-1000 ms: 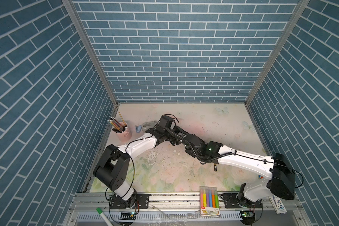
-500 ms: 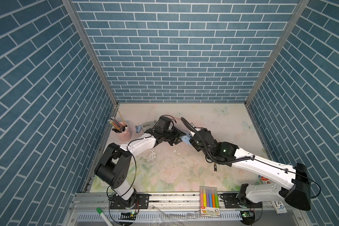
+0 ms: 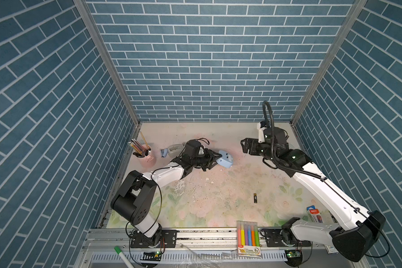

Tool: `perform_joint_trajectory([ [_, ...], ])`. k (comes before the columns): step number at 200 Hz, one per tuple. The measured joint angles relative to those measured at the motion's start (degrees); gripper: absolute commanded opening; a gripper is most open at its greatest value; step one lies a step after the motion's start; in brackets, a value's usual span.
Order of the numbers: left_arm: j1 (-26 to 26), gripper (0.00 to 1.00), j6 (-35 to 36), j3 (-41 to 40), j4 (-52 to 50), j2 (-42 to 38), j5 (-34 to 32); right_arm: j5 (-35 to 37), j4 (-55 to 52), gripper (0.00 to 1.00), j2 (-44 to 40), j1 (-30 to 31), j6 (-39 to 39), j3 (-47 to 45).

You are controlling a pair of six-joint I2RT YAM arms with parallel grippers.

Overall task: Insert the battery into the alarm
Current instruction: Pick up the alarm from the center of the board.

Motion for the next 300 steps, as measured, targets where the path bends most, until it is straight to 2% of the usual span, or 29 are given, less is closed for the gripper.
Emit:
perform_joint_trajectory([
  [16,0.0,0.00,1.2,-2.8,8.3,-2.9,-0.3,-12.0,5.4,0.92,1.0,-4.3,7.6,-1.2],
  [32,0.0,0.00,1.3,-5.8,18.0,-5.0,-0.7,-20.9,11.6,0.92,2.1,-6.3,14.2,-3.6],
  [51,0.0,0.00,-0.2,-8.8,29.7,-5.2,-1.4,-27.8,18.3,0.92,3.1,-7.0,20.2,-6.6],
  [74,0.0,0.00,-3.2,-10.4,40.9,-2.9,-1.9,-32.6,25.1,0.91,3.5,-7.3,25.2,-9.7],
  [109,0.0,0.00,-5.0,-10.5,47.6,-2.3,-2.4,-35.7,32.9,0.85,3.5,-7.4,29.0,-12.9],
  [148,0.0,0.00,-6.0,-10.4,50.4,-2.8,-2.7,-37.9,41.1,0.75,3.2,-7.4,32.4,-16.4],
  [194,0.0,0.00,-6.9,-10.4,51.2,-3.3,-3.1,-41.2,50.9,0.72,3.3,-6.6,36.0,-17.0],
  [208,0.0,0.00,-7.1,-10.4,51.8,-3.6,-3.4,-41.6,51.7,0.73,3.8,-6.1,36.0,-16.5],
  [242,0.0,0.00,-7.3,-10.2,52.0,-3.7,-3.5,-42.4,51.2,0.83,4.4,-4.5,35.7,-15.9],
  [258,0.0,0.00,-7.4,-10.1,52.0,-3.8,-3.4,-42.4,50.9,0.84,4.4,-4.2,35.5,-15.9],
  [274,0.0,0.00,-7.5,-9.9,51.8,-4.0,-3.4,-42.4,51.2,0.76,4.7,-4.1,35.5,-15.8],
  [300,0.0,0.00,-7.8,-9.9,51.7,-4.8,-3.3,-42.3,52.0,0.54,5.9,-3.9,35.8,-15.8],
])
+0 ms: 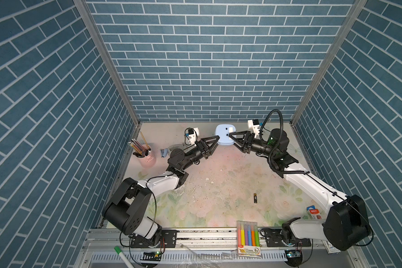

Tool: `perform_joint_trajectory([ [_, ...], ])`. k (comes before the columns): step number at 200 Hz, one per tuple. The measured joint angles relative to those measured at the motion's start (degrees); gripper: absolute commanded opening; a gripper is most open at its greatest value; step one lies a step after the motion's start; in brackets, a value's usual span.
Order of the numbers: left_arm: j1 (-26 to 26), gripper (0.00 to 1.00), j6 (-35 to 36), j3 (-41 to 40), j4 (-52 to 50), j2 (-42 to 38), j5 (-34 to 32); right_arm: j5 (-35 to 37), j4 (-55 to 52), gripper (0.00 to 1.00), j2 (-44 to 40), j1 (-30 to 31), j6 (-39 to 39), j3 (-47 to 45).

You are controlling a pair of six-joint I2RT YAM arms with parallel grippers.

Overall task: Insert the battery into the alarm
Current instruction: Pick up the alarm from the center of the board.

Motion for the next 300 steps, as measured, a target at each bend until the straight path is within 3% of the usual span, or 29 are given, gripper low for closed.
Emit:
perform_joint_trajectory([
  [57,0.0,0.01,-1.2,0.1,0.5,0.0,0.1,-0.5,2.1,0.18,0.5,0.2,2.8,0.5],
  [62,0.0,0.08,-1.2,0.1,0.5,0.0,0.2,-0.6,2.2,0.15,0.5,0.2,2.8,0.5],
  [76,0.0,0.47,-1.2,0.1,0.5,0.0,0.4,-0.7,2.2,0.10,0.5,0.2,2.9,0.5],
  [96,0.1,0.71,-1.0,0.2,0.7,0.4,1.5,-0.7,2.0,0.05,0.5,0.3,2.5,0.5],
  [98,0.1,0.81,-1.1,0.2,0.7,0.5,1.6,-0.7,1.9,0.04,0.5,0.3,2.5,0.5],
  [101,0.1,0.88,-0.7,0.2,0.6,0.5,1.9,-0.8,1.9,0.03,0.5,0.4,2.5,0.5],
  [120,1.0,0.99,-0.4,0.4,0.3,0.7,4.3,-1.1,1.7,0.00,0.5,0.5,2.5,0.5],
  [151,5.4,1.00,2.7,0.4,-6.3,-1.8,7.5,-2.1,0.0,0.00,0.5,0.5,1.1,0.5],
  [188,7.9,1.00,17.0,3.9,-29.7,-13.3,9.6,-3.9,-4.6,0.00,0.5,1.5,-2.1,1.1],
  [204,7.7,0.98,21.0,6.7,-34.7,-15.2,11.6,-4.4,-6.1,0.00,1.0,2.9,-3.7,2.4],
  [224,8.4,0.90,21.6,6.9,-35.1,-14.4,14.0,-4.5,-6.3,0.00,1.3,3.7,-4.9,3.8],
  [259,8.0,0.81,15.5,3.6,-27.9,-8.5,19.0,-5.1,-5.6,0.00,2.4,6.0,-5.0,4.2],
  [300,8.2,0.67,11.2,2.9,-21.7,-7.6,20.9,-5.4,-5.6,0.00,3.6,6.6,-5.0,4.2],
])
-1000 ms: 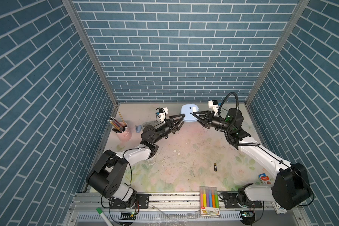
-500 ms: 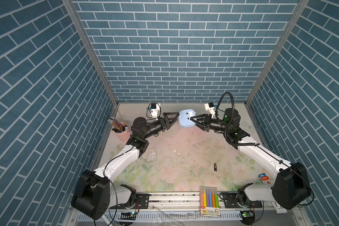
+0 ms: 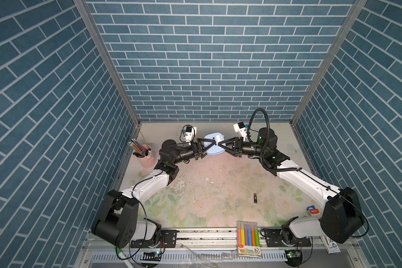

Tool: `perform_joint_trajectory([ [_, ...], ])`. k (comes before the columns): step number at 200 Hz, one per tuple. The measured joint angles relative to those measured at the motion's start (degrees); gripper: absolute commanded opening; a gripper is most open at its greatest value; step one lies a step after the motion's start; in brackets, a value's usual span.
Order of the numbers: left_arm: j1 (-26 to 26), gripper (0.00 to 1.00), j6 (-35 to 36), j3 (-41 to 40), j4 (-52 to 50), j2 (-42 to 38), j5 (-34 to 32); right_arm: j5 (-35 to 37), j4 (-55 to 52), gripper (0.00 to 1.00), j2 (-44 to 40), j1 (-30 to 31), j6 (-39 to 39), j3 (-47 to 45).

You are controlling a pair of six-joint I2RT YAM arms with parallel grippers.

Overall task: Insert the battery into the alarm
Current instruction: Pick up the alarm from the center of the board.

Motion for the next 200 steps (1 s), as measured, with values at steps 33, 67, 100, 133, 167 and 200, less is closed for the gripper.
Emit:
perform_joint_trajectory([
  [33,0.0,0.49,-2.3,-0.3,3.5,0.0,0.4,-0.2,1.4,0.00,0.0,0.1,0.0,0.0],
  [67,0.2,0.44,-5.0,-1.4,7.4,0.0,0.0,-0.5,3.1,0.00,0.0,0.1,0.2,0.0],
  [100,0.2,0.54,-7.3,-2.3,12.0,0.6,-0.7,-0.2,4.1,0.00,0.0,0.2,0.2,-0.3],
  [133,0.2,0.53,-9.1,-3.3,15.2,1.7,-1.0,0.3,4.5,0.00,0.0,0.3,0.5,-1.1],
  [167,0.3,0.42,-9.9,-3.6,16.3,2.0,-1.3,0.5,5.8,0.00,0.0,0.4,1.0,-1.5],
  [200,0.5,0.26,-10.5,-4.6,17.9,2.0,-1.6,0.5,6.6,0.00,0.0,0.7,2.1,-1.9],
])
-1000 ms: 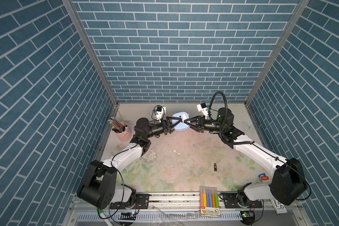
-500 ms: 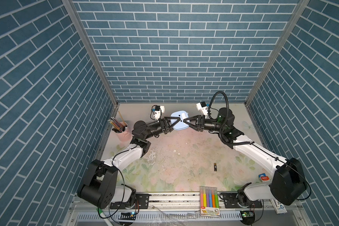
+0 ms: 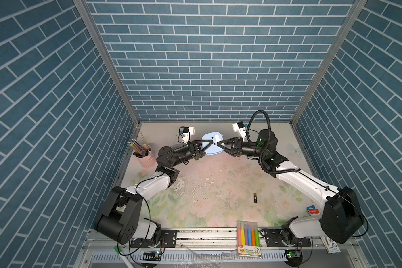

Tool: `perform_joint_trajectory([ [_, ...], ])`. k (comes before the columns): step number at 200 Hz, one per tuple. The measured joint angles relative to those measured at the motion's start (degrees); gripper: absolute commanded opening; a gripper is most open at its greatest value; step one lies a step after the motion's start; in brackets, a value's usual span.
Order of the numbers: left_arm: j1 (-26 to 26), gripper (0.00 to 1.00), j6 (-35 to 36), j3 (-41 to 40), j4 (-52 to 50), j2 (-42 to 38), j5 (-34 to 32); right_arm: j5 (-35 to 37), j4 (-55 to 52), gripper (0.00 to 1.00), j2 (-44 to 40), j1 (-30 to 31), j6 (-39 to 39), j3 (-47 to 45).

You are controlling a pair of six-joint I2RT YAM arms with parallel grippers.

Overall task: Insert the battery into the alarm
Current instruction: Pick up the alarm from the center of the board, then remove the cover from the alarm.

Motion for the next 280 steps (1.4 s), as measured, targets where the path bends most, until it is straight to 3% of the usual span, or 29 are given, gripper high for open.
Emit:
perform_joint_trajectory([
  [19,0.0,0.12,-0.1,-0.4,-0.2,0.0,0.0,0.1,-0.3,0.00,0.0,0.1,0.0,-0.2],
  [38,0.2,0.01,0.4,-0.4,-2.1,-0.1,0.2,1.1,-4.2,0.23,-0.5,0.1,-1.8,0.4],
  [53,-0.1,0.00,1.6,-0.4,-5.3,-0.9,0.4,2.7,-11.5,0.38,-1.8,0.2,-4.6,2.0],
  [63,-0.5,0.00,3.1,-0.4,-7.9,-2.2,0.3,4.0,-16.9,0.59,-3.0,0.4,-7.1,3.5],
  [71,-0.9,0.00,6.0,-0.4,-11.1,-3.7,-0.3,6.5,-21.6,0.65,-4.0,0.7,-9.6,4.5],
  [110,0.2,0.00,17.7,-2.3,-28.0,-5.7,-4.8,19.1,-35.2,0.59,-7.0,-2.5,-17.2,6.3],
  [142,0.1,0.00,20.6,-5.8,-32.9,-4.4,-6.5,22.3,-37.1,0.72,-6.5,-2.4,-18.2,1.9],
  [159,0.0,0.00,20.4,-6.5,-32.3,-3.3,-6.8,21.9,-36.5,0.71,-6.3,-2.4,-17.9,-0.1],
  [193,-1.1,0.00,17.8,-7.0,-25.7,-0.3,-6.5,17.2,-29.2,0.59,-3.2,-2.2,-14.9,-1.2],
  [280,-2.1,0.00,14.6,-7.3,-18.0,1.9,-5.7,12.8,-23.7,0.50,0.6,0.7,-13.4,-0.9],
])
